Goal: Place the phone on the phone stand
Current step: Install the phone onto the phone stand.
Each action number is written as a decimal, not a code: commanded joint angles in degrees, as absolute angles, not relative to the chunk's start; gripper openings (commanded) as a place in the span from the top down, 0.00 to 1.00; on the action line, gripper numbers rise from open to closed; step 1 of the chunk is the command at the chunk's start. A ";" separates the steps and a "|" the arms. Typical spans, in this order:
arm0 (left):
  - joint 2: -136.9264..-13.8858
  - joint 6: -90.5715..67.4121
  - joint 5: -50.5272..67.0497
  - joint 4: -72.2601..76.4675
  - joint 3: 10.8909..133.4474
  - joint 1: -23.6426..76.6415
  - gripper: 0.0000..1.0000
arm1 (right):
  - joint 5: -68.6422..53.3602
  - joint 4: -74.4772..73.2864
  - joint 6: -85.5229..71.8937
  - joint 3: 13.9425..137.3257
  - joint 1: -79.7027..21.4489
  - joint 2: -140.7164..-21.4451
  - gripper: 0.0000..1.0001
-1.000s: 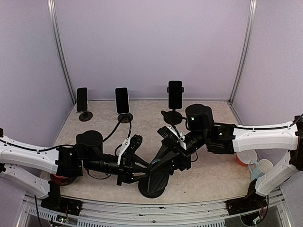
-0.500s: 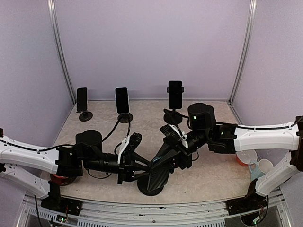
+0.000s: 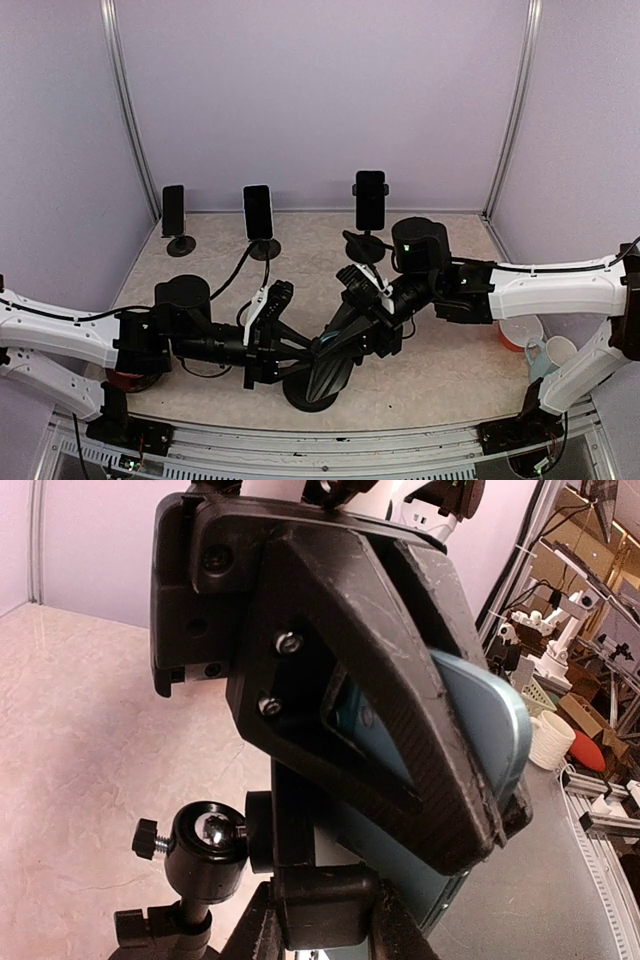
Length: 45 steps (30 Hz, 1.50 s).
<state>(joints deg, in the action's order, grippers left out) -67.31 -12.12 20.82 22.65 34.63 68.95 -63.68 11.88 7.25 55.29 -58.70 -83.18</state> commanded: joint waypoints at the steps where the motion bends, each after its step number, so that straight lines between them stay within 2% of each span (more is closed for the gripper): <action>1: -60.92 -11.16 32.27 26.66 33.90 68.95 1.00 | -67.52 -1.88 7.34 54.33 -53.09 -83.24 1.00; 9: -60.43 -11.63 33.20 26.86 33.14 67.68 1.00 | -68.84 -6.69 10.58 55.46 -53.15 -85.24 1.00; 45: -53.24 -14.53 31.06 27.18 27.58 62.58 1.00 | -65.85 -10.08 11.41 56.33 -52.66 -90.09 1.00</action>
